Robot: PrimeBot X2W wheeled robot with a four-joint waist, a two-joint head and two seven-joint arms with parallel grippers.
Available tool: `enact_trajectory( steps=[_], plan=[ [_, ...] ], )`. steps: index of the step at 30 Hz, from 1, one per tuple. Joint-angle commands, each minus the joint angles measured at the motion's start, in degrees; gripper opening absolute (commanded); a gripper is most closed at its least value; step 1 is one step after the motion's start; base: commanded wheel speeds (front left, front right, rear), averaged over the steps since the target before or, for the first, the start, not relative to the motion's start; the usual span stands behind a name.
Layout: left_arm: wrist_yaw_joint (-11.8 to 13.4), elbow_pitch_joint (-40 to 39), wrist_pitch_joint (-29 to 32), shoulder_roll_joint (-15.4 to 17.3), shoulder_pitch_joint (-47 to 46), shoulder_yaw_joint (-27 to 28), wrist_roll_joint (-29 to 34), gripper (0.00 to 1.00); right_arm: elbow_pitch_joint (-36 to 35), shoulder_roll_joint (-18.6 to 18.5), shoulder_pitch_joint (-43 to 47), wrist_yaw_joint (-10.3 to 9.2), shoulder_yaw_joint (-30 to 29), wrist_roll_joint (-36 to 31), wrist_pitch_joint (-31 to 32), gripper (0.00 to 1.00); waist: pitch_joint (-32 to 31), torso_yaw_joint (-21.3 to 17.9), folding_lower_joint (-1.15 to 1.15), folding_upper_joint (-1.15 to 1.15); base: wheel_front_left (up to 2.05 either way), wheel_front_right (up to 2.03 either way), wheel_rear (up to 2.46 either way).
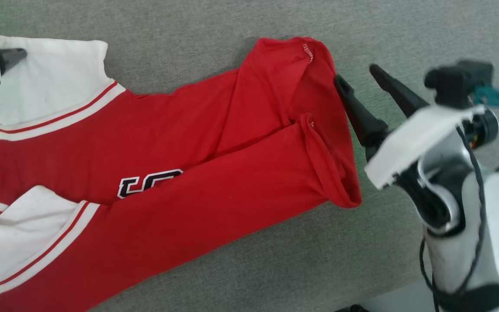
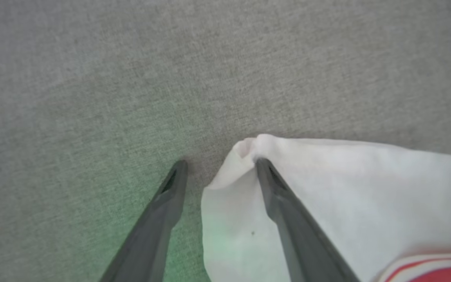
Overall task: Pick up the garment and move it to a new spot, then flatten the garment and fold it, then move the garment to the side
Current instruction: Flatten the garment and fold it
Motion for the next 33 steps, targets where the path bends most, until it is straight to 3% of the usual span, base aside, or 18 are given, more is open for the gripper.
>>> enact_trajectory(
  steps=[1,11,18,19,20,21,26,33],
  plan=[
    [-0.3,1.4,0.8,-1.3,1.6,-1.5,-0.1,0.00,0.8,-0.1,-1.5,-0.01,0.3,0.3,0.7,1.00,0.3,0.3,0.00,0.00,0.00,0.00,0.00],
    [-4.2,6.2,-1.3,-8.0,-2.8,-2.7,1.2,0.00,16.8,-2.7,-17.8,-0.02,4.6,1.2,12.0,1.00,1.4,3.7,0.00,0.00,0.00,0.00,0.00],
    [-6.4,9.7,-3.4,-11.0,-4.7,-3.0,1.6,0.00,29.9,-2.5,-25.4,-0.01,7.9,0.0,21.4,1.00,1.6,5.7,0.00,0.00,0.00,0.00,0.00],
    [-6.6,10.1,-3.8,-11.2,-4.8,-2.9,1.6,0.00,31.3,-2.3,-25.9,0.00,8.7,0.3,22.8,0.75,1.5,5.9,0.00,0.00,0.00,0.00,0.00],
    [-6.9,10.6,-4.0,-11.6,-4.9,-2.9,1.5,0.00,32.3,-2.4,-26.3,0.00,9.3,0.7,23.9,0.31,1.5,6.2,0.00,0.00,0.00,0.00,0.00],
    [-7.0,11.0,-4.3,-11.8,-4.9,-3.0,1.6,0.00,32.9,-2.4,-26.7,0.00,9.6,1.0,24.4,0.00,1.4,6.4,0.00,0.00,0.00,0.00,0.00],
    [-8.3,12.5,-6.4,-12.2,-5.7,-2.5,1.6,0.00,32.6,-4.3,-27.7,-0.01,10.2,2.0,24.1,0.00,0.2,7.8,0.00,0.00,0.00,0.00,0.00],
    [-9.7,10.6,-6.6,-12.8,-7.4,-1.5,0.2,0.00,25.6,-9.1,-25.0,-0.02,10.6,4.9,19.9,0.00,-3.5,11.1,0.00,0.00,0.00,0.00,0.00]
  ],
)
